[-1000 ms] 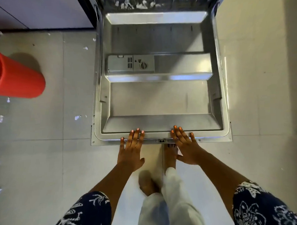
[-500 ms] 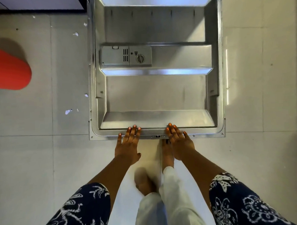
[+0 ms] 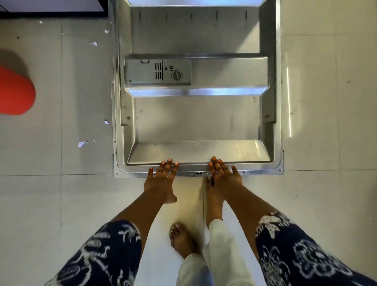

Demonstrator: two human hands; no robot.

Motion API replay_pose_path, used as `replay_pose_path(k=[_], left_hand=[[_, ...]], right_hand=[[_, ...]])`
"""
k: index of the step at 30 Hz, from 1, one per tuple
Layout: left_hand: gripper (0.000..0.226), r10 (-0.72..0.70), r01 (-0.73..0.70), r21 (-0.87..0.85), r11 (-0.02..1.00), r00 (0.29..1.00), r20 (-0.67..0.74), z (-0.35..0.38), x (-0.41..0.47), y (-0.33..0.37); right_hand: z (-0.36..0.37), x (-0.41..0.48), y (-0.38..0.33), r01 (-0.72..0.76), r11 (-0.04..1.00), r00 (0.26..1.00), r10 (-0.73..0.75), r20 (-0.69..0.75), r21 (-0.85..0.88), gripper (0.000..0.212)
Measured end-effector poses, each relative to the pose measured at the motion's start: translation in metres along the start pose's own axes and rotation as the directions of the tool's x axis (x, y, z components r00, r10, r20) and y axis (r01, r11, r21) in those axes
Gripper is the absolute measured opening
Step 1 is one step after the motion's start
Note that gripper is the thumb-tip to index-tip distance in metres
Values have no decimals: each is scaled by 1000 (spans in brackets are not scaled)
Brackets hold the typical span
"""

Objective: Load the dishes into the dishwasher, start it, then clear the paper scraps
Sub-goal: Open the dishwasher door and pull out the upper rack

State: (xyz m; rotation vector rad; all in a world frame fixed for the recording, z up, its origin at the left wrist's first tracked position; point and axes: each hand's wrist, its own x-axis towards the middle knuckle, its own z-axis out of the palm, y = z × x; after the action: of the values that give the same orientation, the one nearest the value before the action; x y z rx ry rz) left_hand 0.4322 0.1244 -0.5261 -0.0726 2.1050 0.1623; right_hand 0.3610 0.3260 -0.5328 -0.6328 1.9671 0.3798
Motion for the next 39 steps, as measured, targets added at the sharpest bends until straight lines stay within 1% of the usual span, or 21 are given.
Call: replay_pose_path(k=[1, 2, 3, 4, 7, 9, 11, 14, 17, 18, 19, 20, 21, 23, 27, 29, 31, 33, 35, 36, 39], left_hand=[[100, -2, 4, -34, 999, 999, 45, -15, -5, 1], [91, -12, 17, -85, 996, 998, 57, -32, -14, 2], [82, -22, 26, -135, 991, 999, 38, -47, -26, 3], [75, -21, 21, -167, 986, 1000, 2, -64, -42, 6], [60, 17, -56, -220, 974, 985, -174, -115, -100, 16], [52, 1, -97, -277, 956, 944, -329, -162, -137, 20], [47, -14, -158, -307, 939, 870, -493, -218, -162, 19], [47, -23, -255, -279, 926, 699, -715, -311, -188, 13], [48, -45, -263, -224, 938, 549, -834, -399, -194, 8], [49, -49, -255, -206, 945, 513, -857, -425, -191, 6], [50, -58, -238, -198, 951, 491, -869, -449, -185, 5], [53, -69, -214, -195, 957, 485, -872, -472, -178, 4], [57, -79, -181, -190, 965, 490, -868, -492, -171, 3], [64, -93, -111, -171, 979, 504, -859, -528, -152, -1], [74, -129, -32, -175, 984, 545, -829, -581, -110, -11], [77, -126, 19, -136, 990, 526, -841, -600, -92, -19], [74, -115, 22, -120, 992, 509, -853, -614, -79, -31], [70, -139, 34, -143, 989, 525, -840, -624, -65, -43], [71, -156, 56, -149, 987, 538, -828, -625, -53, -50], [74, -153, 55, -146, 988, 529, -835, -623, -48, -52], [82, -148, 52, -140, 989, 467, -872, -607, -38, -49]], right_hand=[[-14, -6, -1, 13, 1000, 999, -13, 30, 8, 66], [-30, -18, -2, 20, 999, 999, -20, 26, 26, 65], [-48, -34, -3, 20, 999, 1000, -20, -9, 49, 61], [-66, -53, -3, 22, 997, 997, -16, -73, 77, 56], [-129, -120, 2, 38, 982, 959, 17, -284, 185, 41], [-178, -161, 16, 34, 973, 913, 64, -404, 230, 39], [-230, -189, 34, 30, 961, 853, 118, -508, 274, 39], [-307, -220, 64, 60, 945, 739, 175, -650, 322, 39], [-379, -231, 88, 89, 950, 602, 188, -776, 299, 37], [-402, -230, 95, 95, 955, 551, 184, -814, 281, 37], [-423, -227, 102, 101, 958, 510, 183, -841, 269, 38], [-444, -223, 109, 107, 959, 483, 181, -857, 263, 41], [-462, -218, 115, 100, 961, 473, 183, -862, 259, 45], [-496, -204, 128, 82, 964, 481, 183, -858, 252, 53], [-554, -169, 149, 45, 982, 533, 132, -836, 184, 71], [-577, -150, 158, 19, 988, 501, 123, -857, 152, 76], [-593, -133, 165, 13, 991, 478, 110, -871, 132, 74], [-603, -118, 172, 14, 989, 503, 122, -855, 149, 68], [-605, -105, 174, 5, 986, 506, 142, -851, 168, 65], [-604, -101, 174, -1, 986, 488, 146, -860, 167, 63], [-597, -92, 172, -6, 988, 406, 142, -903, 152, 56]])
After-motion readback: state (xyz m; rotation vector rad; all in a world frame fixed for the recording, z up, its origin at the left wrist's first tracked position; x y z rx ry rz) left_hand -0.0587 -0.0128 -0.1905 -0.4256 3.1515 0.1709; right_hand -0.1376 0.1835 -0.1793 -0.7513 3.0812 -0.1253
